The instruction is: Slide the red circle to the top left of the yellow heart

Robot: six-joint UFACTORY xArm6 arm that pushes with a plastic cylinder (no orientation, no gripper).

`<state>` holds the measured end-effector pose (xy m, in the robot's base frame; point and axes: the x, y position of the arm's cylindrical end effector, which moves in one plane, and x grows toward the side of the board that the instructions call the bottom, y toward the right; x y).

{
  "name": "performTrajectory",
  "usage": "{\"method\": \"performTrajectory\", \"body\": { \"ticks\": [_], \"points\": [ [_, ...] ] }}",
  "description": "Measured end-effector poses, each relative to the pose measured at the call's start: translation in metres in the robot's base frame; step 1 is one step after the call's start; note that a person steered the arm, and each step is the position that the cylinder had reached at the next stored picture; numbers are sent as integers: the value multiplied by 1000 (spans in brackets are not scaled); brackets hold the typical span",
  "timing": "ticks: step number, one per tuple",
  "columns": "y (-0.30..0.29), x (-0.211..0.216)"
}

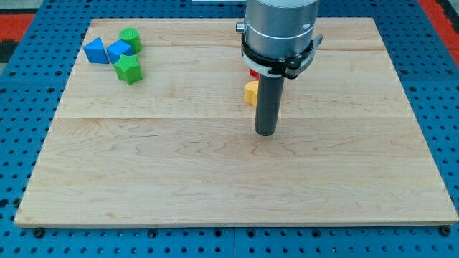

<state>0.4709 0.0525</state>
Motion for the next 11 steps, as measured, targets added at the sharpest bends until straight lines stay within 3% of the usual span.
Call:
{"method": "performTrajectory", "body": {
  "ticks": [3,4,5,6,7,11],
  "points": [
    [7,0],
    [26,-5],
    [87,-38],
    [85,-81],
    [66,-97],
    [18,-90]
  ]
}}
